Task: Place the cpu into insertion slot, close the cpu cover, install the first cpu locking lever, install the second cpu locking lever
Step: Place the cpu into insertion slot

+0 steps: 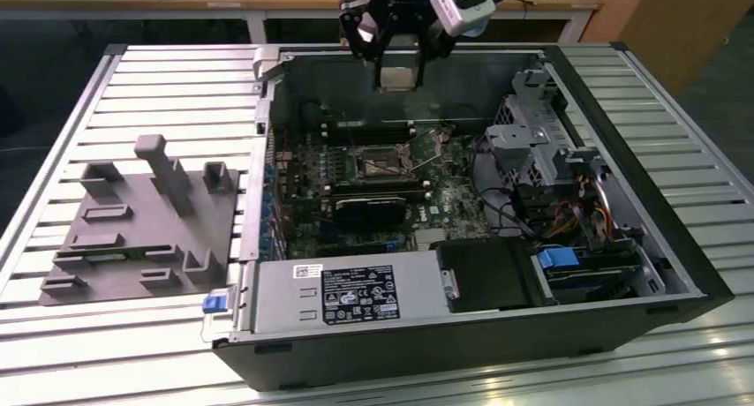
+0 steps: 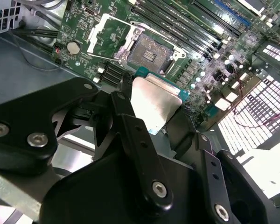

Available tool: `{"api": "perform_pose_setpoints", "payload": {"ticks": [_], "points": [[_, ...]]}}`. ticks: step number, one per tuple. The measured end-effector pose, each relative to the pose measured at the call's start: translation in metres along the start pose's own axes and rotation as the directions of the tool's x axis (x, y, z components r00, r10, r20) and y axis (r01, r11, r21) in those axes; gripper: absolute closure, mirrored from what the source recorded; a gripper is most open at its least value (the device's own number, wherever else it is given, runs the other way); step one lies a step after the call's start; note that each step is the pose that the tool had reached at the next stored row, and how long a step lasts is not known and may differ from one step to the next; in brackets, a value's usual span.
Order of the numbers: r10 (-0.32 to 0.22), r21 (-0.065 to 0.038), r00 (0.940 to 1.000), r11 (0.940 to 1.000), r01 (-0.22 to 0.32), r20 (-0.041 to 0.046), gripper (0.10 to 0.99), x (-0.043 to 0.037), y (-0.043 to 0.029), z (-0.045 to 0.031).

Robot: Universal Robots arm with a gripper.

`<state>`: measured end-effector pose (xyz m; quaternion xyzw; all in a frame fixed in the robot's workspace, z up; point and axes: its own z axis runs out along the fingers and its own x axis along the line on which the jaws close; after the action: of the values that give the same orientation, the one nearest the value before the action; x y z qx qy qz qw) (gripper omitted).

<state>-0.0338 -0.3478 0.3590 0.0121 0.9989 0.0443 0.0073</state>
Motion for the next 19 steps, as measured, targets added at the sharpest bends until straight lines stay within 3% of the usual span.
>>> {"api": "perform_pose_setpoints", "payload": {"ticks": [8, 14, 19], "points": [[-0.003, 0.004, 0.9996, 1.0000, 0.003, 0.0283, 0.545, 0.0013, -0.0005, 0.0055], [0.040, 0.011, 0.9986, 0.9991, -0.040, 0.0357, 0.545, 0.0019, -0.0007, 0.0074], [0.120, 0.012, 0.9919, 0.9927, -0.120, 0.0429, 0.545, 0.0020, -0.0009, 0.0100]]}}
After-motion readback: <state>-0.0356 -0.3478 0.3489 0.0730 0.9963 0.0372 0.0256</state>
